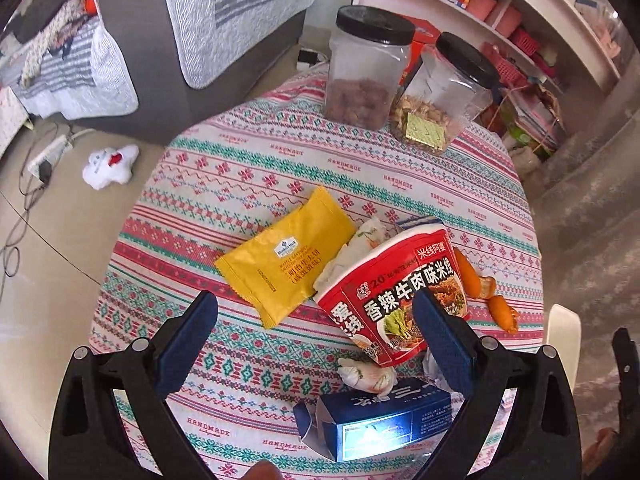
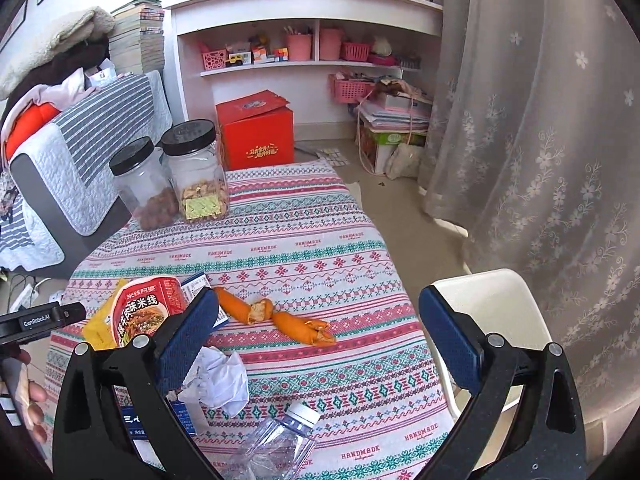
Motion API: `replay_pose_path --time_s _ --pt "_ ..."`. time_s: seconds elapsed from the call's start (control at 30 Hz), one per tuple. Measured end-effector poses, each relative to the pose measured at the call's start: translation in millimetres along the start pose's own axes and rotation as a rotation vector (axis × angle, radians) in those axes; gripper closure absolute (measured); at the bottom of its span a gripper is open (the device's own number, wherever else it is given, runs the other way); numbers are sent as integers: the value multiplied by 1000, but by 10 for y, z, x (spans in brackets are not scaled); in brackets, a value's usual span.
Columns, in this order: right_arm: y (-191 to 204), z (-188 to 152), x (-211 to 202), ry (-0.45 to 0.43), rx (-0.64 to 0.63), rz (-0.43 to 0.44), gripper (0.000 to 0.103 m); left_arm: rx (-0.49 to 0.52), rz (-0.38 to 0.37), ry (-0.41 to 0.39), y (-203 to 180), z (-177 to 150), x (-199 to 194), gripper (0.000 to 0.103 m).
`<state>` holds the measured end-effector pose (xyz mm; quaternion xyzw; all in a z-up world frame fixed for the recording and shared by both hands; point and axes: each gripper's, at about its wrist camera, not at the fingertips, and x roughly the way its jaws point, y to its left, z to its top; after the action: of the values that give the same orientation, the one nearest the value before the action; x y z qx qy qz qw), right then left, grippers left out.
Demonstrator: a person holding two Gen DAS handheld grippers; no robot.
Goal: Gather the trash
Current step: 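Grasp the blue toothpaste box with the left tool, then grasp the crumpled white tissue with the right tool while the left tool holds the box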
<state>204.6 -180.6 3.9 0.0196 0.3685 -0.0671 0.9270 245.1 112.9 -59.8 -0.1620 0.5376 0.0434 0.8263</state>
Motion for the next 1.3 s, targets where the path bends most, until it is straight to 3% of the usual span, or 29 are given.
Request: replay_pose_path --time_s 0.1,0.17,0.27,0.37,0.5,0.6,0.67,0.9,0.97,1.03,1.07,1.2,1.3 --pt "-44 9 46 34 37 24 7 -94 -97 112 73 -34 122 8" --pt "-92 18 64 53 62 43 7 -158 -118 201 105 -95 215 8" --pt "-158 22 65 70 87 65 7 -149 -147 261 57 -197 185 8" --pt "-209 29 39 73 84 77 7 28 -161 257 -203 -317 6 8" --pt "-339 48 10 63 89 59 7 414 -125 296 -742 -686 -22 8" --pt "-479 52 8 61 113 40 7 602 -7 318 -991 -1005 142 8" --pt "-564 47 17 65 122 27 7 681 51 309 -1080 -1106 226 8" --pt "-673 2 120 105 97 9 7 817 146 257 -1305 -1186 398 8" --pt "-668 -5 152 124 92 24 7 864 166 240 -1322 -1188 462 12" --pt "-650 -11 179 143 88 40 7 897 179 250 -1342 -1223 542 39" --pt "-637 -15 188 150 86 47 7 898 185 258 -1334 -1219 569 44" --pt "-557 -27 182 158 66 65 7 849 123 246 -1248 -1163 426 58" --pt "-468 -59 215 184 42 96 7 756 41 209 -1119 -1032 174 61"
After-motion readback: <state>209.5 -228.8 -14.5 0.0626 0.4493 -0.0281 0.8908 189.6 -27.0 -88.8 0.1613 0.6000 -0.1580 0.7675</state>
